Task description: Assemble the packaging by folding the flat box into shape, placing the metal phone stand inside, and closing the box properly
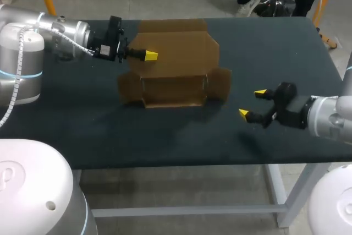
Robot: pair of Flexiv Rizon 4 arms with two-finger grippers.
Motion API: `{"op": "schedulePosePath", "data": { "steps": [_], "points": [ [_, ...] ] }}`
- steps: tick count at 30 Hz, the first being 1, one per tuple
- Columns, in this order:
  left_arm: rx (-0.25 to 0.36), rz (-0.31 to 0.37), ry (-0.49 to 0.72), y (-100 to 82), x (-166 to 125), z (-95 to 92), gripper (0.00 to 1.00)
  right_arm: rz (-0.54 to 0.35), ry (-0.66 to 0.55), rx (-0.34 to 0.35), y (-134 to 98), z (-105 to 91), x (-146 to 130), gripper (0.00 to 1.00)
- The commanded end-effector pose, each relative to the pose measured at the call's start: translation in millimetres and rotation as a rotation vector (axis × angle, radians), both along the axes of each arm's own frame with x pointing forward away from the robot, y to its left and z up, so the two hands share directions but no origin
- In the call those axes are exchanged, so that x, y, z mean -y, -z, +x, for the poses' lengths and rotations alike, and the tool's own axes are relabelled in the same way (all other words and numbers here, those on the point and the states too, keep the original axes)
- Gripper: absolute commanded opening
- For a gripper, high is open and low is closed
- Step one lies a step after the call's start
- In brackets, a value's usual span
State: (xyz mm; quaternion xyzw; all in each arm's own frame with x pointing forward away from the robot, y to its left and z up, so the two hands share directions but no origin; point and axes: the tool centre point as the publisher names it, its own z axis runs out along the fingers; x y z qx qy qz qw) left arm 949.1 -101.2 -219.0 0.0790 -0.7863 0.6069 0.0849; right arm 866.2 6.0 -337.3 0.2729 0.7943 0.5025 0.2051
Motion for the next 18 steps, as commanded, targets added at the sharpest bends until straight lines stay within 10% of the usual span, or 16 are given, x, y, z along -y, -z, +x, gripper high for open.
{"op": "schedulePosePath", "data": {
  "steps": [1, 18],
  "points": [
    [-0.001, 0.002, 0.003, 2.5, -1.3, 0.0, 0.00, 0.007, -0.032, -0.018, 10.3, 21.7, -2.9, 1.00],
    [-0.001, 0.002, 0.003, 2.5, -1.3, 0.0, 0.00, 0.001, -0.109, -0.030, 27.4, 85.2, -30.8, 1.00]
  ]
}}
